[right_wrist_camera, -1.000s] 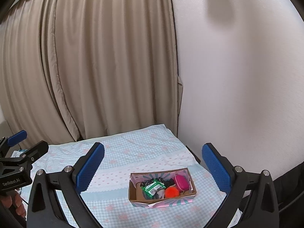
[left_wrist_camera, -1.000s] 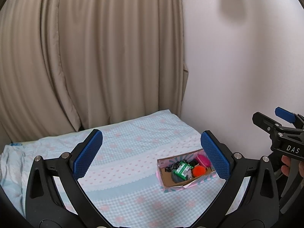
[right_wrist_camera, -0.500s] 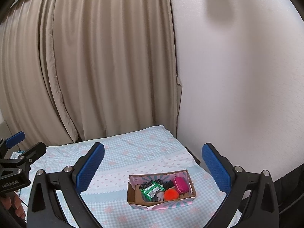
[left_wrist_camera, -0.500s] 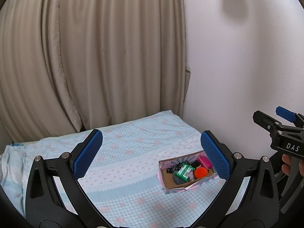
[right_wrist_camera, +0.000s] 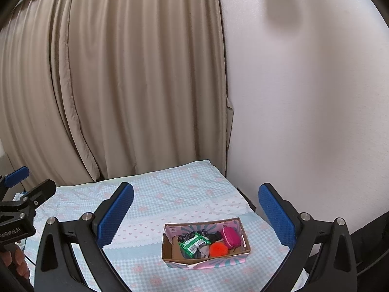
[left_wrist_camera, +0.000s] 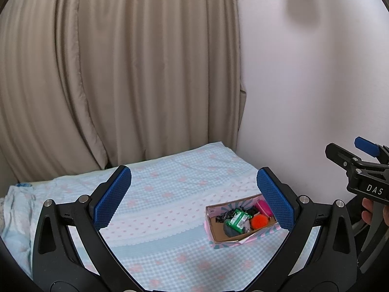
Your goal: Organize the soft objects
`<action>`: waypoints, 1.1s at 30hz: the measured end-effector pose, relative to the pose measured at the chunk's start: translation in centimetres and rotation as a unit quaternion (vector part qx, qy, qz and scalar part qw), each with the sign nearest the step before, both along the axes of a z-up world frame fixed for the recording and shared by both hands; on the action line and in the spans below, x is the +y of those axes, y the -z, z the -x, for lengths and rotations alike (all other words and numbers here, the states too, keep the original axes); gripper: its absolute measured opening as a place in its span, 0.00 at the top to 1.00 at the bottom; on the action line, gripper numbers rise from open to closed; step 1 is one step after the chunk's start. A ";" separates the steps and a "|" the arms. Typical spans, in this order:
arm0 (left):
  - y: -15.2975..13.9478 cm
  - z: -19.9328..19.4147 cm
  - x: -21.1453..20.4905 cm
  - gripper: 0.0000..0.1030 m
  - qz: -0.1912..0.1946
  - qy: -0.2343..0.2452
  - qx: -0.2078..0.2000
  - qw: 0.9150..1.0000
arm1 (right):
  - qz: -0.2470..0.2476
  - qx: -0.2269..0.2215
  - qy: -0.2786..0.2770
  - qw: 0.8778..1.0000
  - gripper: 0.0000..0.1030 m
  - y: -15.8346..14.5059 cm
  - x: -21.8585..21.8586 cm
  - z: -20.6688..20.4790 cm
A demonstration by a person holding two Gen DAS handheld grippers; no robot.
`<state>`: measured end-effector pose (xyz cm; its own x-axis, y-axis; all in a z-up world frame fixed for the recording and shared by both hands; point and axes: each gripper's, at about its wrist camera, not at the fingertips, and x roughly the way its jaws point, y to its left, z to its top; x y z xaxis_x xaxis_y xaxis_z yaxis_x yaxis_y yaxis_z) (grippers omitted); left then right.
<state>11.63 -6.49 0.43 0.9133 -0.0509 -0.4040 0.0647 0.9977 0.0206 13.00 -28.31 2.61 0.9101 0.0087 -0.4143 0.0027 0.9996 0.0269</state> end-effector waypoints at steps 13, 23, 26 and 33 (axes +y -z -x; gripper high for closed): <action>0.0 0.3 -0.4 0.00 0.000 -0.002 0.000 1.000 | 0.000 -0.002 0.002 1.000 0.01 -0.3 0.0 0.2; -0.2 0.7 -0.6 0.00 -0.001 -0.004 -0.004 1.000 | -0.001 -0.004 0.002 1.000 0.01 -0.2 -0.2 0.0; -0.3 0.8 -0.8 0.00 0.000 -0.002 -0.006 1.000 | 0.000 -0.004 0.002 1.000 0.01 -0.2 -0.2 0.0; -0.6 1.1 -1.3 0.00 -0.011 0.001 -0.030 1.000 | 0.002 -0.002 0.006 1.000 0.01 0.1 -0.3 -0.2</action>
